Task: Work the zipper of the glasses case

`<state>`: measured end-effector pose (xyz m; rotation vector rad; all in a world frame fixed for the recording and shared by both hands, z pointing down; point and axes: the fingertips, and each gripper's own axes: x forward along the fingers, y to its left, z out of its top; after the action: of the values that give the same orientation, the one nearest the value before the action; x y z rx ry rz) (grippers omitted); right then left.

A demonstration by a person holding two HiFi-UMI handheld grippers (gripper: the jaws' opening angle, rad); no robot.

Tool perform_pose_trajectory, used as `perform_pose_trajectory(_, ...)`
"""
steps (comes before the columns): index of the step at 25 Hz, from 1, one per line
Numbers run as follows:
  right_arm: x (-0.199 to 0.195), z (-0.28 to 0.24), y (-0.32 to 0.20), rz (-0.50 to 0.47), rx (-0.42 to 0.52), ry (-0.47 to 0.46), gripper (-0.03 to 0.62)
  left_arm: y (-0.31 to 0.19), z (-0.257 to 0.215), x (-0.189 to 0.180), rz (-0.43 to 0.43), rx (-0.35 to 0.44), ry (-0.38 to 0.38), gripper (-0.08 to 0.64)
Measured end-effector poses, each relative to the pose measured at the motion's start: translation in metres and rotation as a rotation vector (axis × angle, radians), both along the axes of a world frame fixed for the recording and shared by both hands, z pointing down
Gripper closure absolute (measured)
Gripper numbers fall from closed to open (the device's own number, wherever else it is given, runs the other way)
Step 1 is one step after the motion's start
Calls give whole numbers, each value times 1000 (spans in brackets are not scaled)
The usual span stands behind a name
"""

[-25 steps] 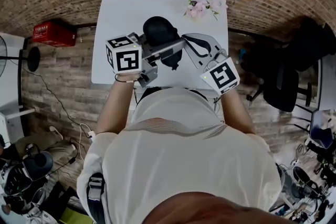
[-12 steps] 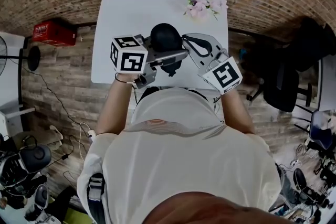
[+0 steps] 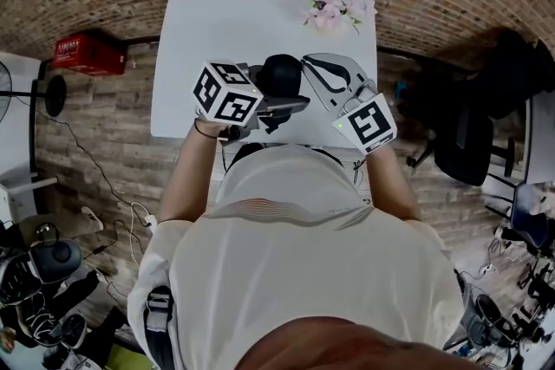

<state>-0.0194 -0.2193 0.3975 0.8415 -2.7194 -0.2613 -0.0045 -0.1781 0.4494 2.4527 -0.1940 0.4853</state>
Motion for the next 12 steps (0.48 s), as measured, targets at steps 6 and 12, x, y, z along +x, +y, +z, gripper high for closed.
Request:
perform_pose_trajectory(6, 0, 6, 3, -9, 47, 93, 523, 6, 28, -7, 81, 68, -196, 301)
perform_pose_trajectory(12, -4, 14, 8, -29, 106, 205, 523, 14, 50, -16, 172, 76, -356, 300)
